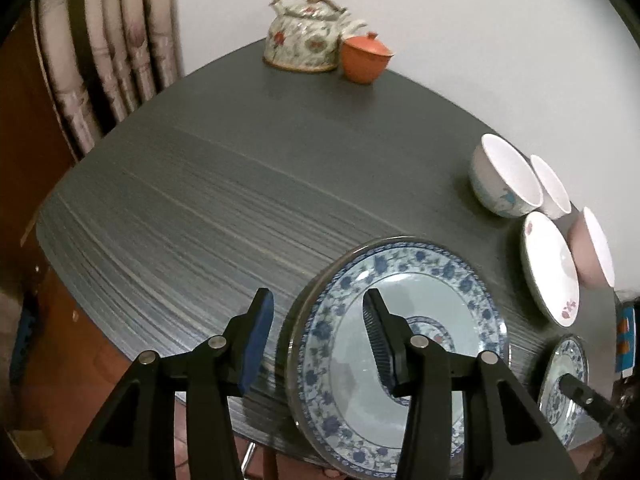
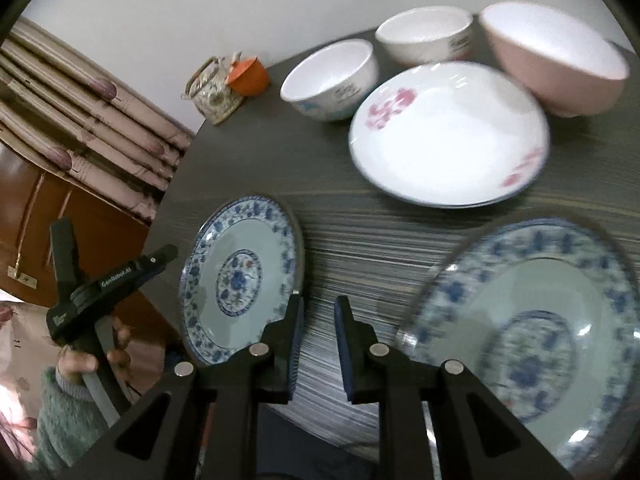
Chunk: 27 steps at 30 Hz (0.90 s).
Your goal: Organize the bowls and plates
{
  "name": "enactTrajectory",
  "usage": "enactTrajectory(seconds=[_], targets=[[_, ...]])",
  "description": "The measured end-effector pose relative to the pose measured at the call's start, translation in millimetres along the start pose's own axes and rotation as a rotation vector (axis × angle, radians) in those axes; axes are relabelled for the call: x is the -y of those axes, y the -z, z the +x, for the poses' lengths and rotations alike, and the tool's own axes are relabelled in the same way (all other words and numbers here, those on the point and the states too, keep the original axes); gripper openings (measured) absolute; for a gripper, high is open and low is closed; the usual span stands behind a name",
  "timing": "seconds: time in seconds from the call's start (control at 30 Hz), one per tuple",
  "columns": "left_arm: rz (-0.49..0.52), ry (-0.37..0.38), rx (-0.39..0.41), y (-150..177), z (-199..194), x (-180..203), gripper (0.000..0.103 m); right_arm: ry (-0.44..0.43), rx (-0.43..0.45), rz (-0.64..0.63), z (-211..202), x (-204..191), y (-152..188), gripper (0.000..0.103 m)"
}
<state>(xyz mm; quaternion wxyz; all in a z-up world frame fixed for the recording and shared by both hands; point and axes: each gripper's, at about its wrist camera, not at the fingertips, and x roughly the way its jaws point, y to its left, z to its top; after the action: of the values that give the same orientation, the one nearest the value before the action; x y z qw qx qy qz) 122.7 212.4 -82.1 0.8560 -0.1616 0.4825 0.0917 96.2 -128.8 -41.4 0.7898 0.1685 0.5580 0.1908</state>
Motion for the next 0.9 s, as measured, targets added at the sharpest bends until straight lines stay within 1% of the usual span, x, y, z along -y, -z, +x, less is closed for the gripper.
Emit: enactTrajectory(seconds=[0.13,0.23,0.33,0.4,0.5,0.57,0.67,0.73,0.77,0.9], targets=[[0.047,0.013,0.018,4.1,-4.6,13.9,0.044,0.028,0.026,0.019,-27.5,22.5,4.3,0.018],[0.090,0.005,0.030,10.3,-8.9,25.9,0.044,0.045,0.040,0.048,-46.2,44.5,7.9,0.018],[0.113,0.032,0.049,19.1,-16.7,37.2,0.045,0.064,0.057,0.070,-62.7,65.6,13.0,0.018],[0.121,0.055,0.040,25.3,-21.0,45.5,0.052,0.061,0.058,0.095,-72.1,80.6,15.3,0.018],[0.156,0.098,0.001,36.7,-27.6,63.7,0.052,0.050,0.065,0.132,-87.8,104.5,18.2,0.018],[0.186,0.120,-0.045,42.3,-29.8,79.2,0.053,0.050,0.064,0.155,-97.4,121.8,20.1,0.018],[0.209,0.113,-0.090,49.0,-31.4,100.3,0.055,0.030,0.054,0.208,-104.0,144.2,22.5,0.018],[0.225,0.141,-0.112,52.7,-30.6,116.1,0.056,0.027,0.053,0.241,-105.4,156.5,24.5,0.018],[0.227,0.150,-0.123,53.9,-29.7,121.8,0.059,0.026,0.048,0.247,-104.4,158.1,24.8,0.018],[0.245,0.171,-0.182,59.8,-21.4,147.9,0.060,0.029,0.031,0.291,-99.7,175.0,28.9,0.018]])
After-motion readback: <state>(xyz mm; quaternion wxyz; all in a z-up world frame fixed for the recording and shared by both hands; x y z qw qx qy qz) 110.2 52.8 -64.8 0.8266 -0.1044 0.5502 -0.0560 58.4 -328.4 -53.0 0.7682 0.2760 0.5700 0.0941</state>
